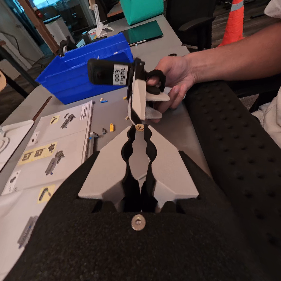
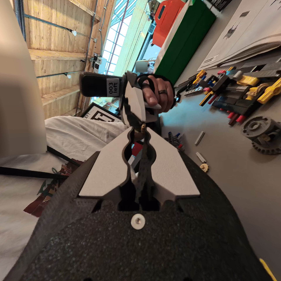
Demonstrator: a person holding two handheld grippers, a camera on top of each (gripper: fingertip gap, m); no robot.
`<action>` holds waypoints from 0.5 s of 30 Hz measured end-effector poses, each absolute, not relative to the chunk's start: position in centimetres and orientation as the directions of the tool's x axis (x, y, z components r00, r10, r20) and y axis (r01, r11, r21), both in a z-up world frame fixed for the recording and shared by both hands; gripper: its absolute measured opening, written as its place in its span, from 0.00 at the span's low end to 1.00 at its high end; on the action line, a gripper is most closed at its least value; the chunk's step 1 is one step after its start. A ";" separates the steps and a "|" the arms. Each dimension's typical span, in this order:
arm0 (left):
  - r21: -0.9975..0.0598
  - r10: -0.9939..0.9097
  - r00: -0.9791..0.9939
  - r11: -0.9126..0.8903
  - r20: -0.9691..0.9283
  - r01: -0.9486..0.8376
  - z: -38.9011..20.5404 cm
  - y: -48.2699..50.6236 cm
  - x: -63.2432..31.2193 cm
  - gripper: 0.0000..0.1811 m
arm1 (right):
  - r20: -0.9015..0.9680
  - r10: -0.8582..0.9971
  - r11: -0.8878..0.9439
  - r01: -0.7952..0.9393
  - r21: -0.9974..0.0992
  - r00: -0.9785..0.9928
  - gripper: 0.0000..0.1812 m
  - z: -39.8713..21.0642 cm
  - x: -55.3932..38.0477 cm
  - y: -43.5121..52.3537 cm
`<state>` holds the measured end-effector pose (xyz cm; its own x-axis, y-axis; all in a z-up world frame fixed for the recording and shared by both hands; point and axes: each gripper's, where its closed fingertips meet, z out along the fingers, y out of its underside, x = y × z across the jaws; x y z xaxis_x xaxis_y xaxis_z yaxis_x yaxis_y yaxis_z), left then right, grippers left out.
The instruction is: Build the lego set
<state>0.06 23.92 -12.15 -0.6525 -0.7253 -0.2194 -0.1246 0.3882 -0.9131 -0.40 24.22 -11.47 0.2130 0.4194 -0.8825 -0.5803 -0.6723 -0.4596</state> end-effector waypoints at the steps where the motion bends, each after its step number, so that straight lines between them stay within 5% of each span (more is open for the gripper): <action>1: -0.913 -0.737 -0.642 0.382 -0.210 -0.141 -12.5 24.3 -0.2 0.05 | -0.875 0.417 -0.654 -0.586 -0.478 0.248 0.07 -11.5 0.0 24.4; 7: -0.894 -0.809 -0.555 0.380 -0.195 -0.239 -14.6 27.5 -1.0 0.00 | -0.685 0.256 -0.572 -0.465 -0.676 0.682 0.08 -14.2 4.6 25.5; 15: -0.863 -0.837 -0.536 0.350 -0.113 -0.364 -16.6 28.4 -0.7 0.00 | -0.399 0.032 -0.610 -0.298 -0.734 0.917 0.12 -16.9 9.5 23.7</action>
<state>-0.65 28.37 -16.56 -0.5355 -0.8368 -0.1135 -0.3637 0.3498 -0.8633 9.45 23.66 -16.90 0.9166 0.0318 -0.3986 -0.2982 -0.6098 -0.7343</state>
